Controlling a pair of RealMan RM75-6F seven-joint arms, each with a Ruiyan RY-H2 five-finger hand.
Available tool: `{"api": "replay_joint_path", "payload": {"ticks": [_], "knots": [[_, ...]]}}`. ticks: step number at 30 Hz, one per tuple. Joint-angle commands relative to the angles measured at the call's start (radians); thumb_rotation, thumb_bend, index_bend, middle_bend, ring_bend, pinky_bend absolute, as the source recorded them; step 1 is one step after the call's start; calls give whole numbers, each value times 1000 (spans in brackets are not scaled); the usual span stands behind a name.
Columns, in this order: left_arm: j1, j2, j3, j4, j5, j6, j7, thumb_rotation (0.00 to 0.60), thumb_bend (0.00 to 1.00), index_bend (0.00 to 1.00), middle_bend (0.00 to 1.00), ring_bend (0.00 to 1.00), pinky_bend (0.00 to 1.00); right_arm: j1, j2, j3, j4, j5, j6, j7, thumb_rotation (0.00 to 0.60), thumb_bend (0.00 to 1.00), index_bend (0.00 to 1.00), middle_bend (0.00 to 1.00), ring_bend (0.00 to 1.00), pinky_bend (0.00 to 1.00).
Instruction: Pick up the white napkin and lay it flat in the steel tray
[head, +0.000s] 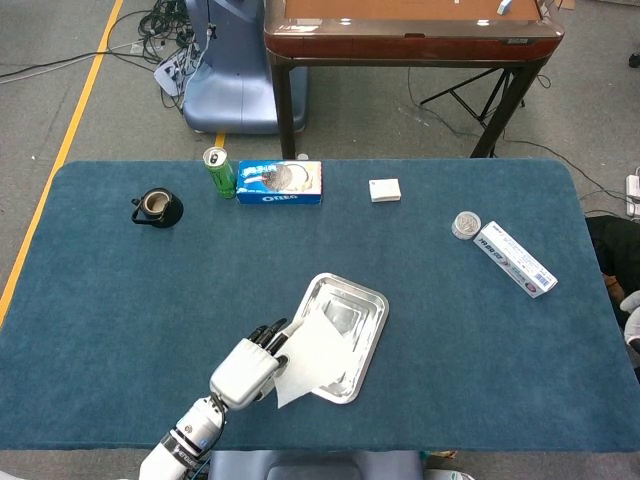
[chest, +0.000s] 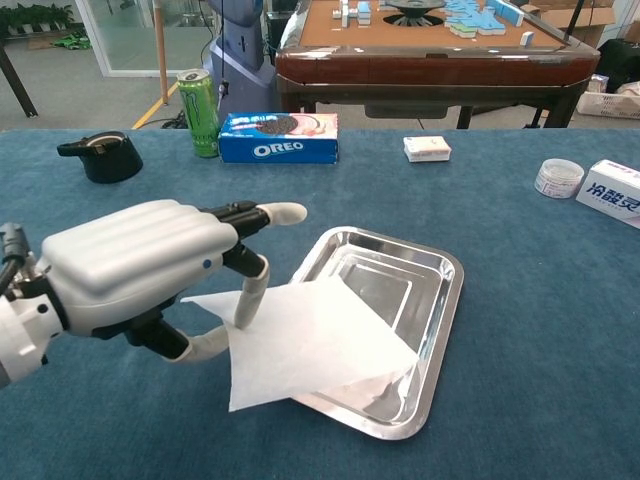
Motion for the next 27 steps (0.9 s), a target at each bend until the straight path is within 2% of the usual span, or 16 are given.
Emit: {"api": "replay_joint_path", "payload": {"ticks": [1,14,27], "knots": [[-10,-17,-16,13,-26,-18,4,600,378,606,19,0,200,-3,3,7,3,14,2,0,600,695,555,569,450,560],[-52,-61,-63,65,-126,-71,12,600,378,606,19,0,201,-13,22,12,-1,30,0,11,600,696,555,569,450,560],[-87,-101,-76,95,-173,-87,30,600,359,596,19,0,201,-19,32,16,-6,36,2,22,600,696,555,569,450,560]]}}
